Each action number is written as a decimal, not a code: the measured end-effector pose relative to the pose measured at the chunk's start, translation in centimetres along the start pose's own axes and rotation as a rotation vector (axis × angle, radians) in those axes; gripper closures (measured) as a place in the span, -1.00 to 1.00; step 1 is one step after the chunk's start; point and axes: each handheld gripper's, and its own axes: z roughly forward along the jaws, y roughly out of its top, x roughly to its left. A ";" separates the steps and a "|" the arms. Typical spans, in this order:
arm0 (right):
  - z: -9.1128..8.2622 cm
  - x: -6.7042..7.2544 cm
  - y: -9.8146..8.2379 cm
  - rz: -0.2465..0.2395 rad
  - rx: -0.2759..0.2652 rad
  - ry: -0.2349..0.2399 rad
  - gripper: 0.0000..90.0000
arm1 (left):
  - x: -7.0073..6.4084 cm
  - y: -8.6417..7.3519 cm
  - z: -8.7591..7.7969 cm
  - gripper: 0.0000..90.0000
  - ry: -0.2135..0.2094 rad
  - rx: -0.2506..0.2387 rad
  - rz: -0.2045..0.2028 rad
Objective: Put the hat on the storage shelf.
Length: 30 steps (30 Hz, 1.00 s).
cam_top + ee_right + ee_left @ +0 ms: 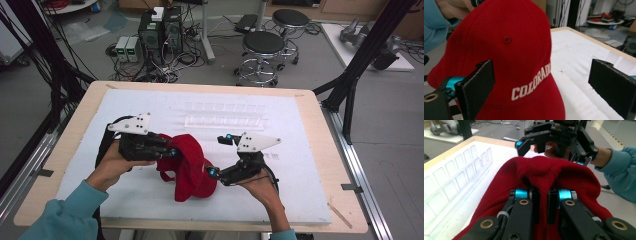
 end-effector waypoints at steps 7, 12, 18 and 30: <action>1.2 0.1 0.2 -0.006 0.022 0.039 -0.87 | -0.1 0.1 0.4 0.94 -0.011 0.011 0.001; 1.8 0.2 0.3 0.001 0.024 0.068 -0.87 | -0.1 0.2 0.7 0.94 -0.023 0.003 -0.005; 2.1 0.5 0.5 -0.060 0.016 0.116 -0.51 | -0.2 0.3 1.0 0.94 -0.037 -0.003 0.000; 2.6 0.5 0.5 -0.056 0.034 0.191 0.23 | -0.5 0.4 1.3 0.93 -0.048 0.006 0.012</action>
